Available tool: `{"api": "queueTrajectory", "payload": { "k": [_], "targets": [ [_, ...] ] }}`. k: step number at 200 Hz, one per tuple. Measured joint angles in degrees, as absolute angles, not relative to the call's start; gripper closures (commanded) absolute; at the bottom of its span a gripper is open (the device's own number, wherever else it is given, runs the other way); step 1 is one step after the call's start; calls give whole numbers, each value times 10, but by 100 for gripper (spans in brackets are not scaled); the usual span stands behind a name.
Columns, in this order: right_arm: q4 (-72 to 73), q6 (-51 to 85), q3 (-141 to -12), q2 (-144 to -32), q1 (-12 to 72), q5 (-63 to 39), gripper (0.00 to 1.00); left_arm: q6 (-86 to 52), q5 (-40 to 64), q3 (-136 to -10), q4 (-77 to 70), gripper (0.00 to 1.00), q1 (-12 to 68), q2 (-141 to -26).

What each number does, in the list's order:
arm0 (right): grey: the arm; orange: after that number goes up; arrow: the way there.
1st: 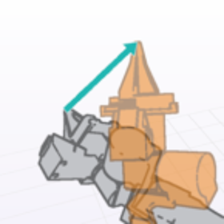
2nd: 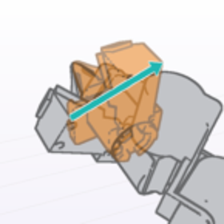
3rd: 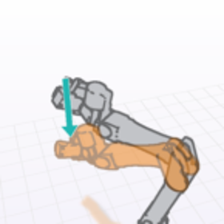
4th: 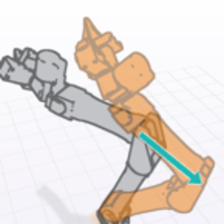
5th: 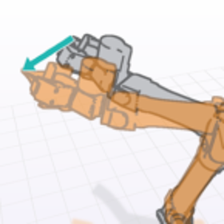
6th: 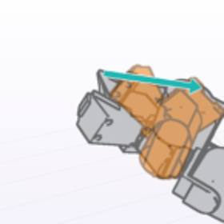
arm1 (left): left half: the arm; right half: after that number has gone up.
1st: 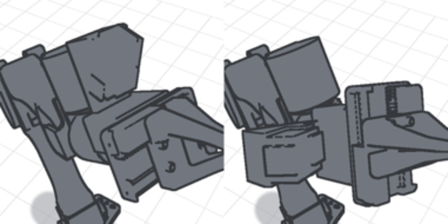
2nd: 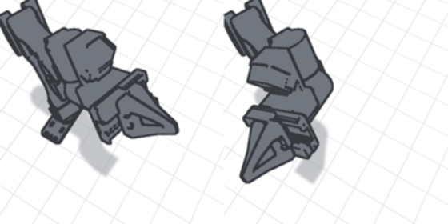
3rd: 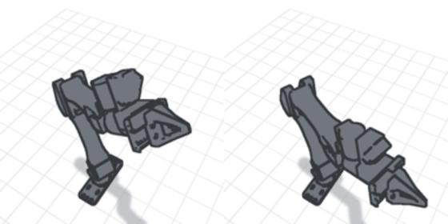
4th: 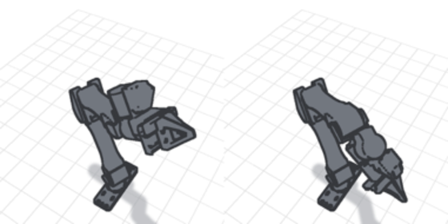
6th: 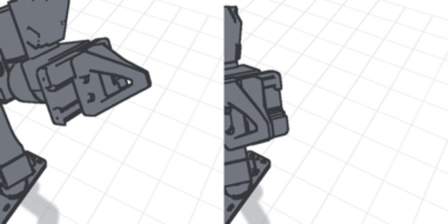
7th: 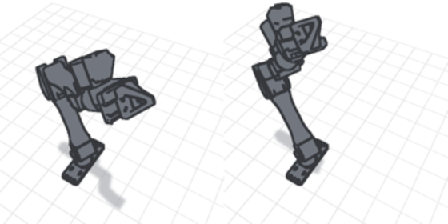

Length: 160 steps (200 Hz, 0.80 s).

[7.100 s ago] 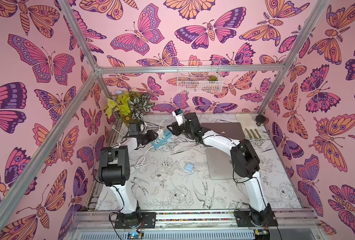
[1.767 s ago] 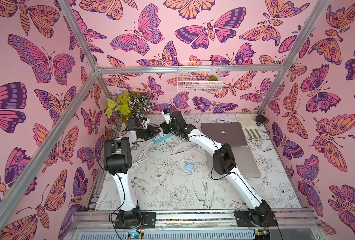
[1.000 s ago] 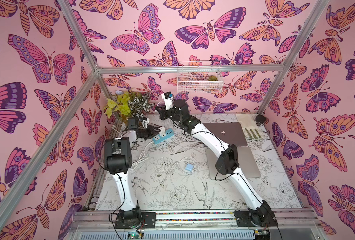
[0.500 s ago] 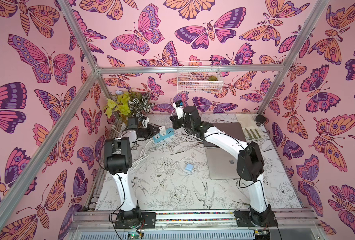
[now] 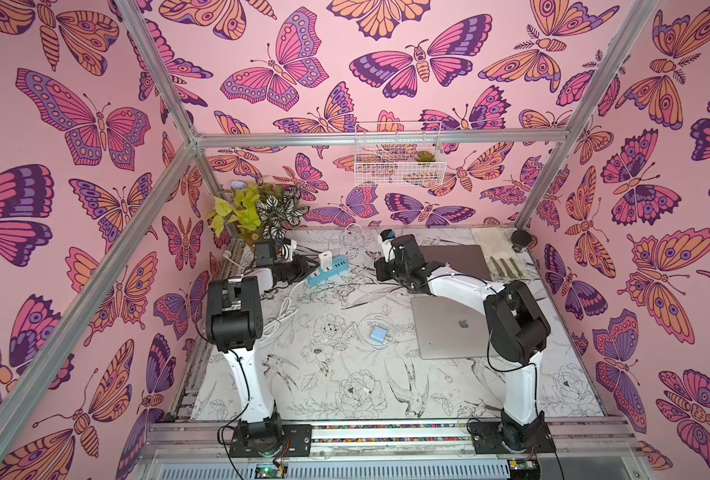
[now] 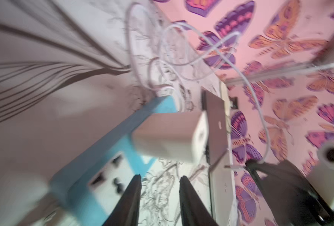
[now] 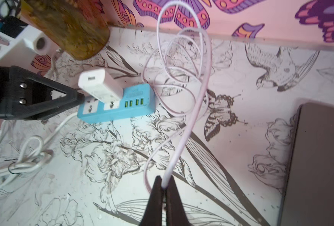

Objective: Unplug the laptop charger
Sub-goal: Place the charging cable at the center of the board, then remove the plug from the socket.

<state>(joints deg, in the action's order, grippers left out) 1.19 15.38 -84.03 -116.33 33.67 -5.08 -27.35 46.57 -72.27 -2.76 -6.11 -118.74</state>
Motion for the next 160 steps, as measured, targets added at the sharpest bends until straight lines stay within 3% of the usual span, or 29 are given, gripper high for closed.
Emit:
{"api": "queueTrajectory", "payload": {
  "k": [16,29,37,54,65,78,102,132,160],
  "targets": [
    [3,154,-849,-1167,330,-60,100,-269,447,-679,-41,55,-62,-1152],
    [-9,154,-875,-1178,323,-68,96,-259,408,-643,-28,40,-58,-1101],
    [-13,154,-894,-1189,319,-74,92,-256,383,-626,-18,37,-51,-1067],
    [-27,159,-931,-1214,309,-84,82,-234,341,-613,-10,35,-31,-998],
    [-43,161,-951,-1229,303,-91,69,-221,322,-615,-13,26,-18,-964],
    [-62,165,-968,-1245,298,-94,60,-204,307,-625,-13,22,-6,-944],
    [-101,166,-972,-1251,296,-90,49,-154,275,-680,23,21,12,-967],
    [-113,162,-936,-1219,296,-66,48,-68,215,-802,120,21,51,-1049],
    [-114,163,-843,-1107,296,-23,47,1,174,-913,213,19,75,-1138]
  ]
}}
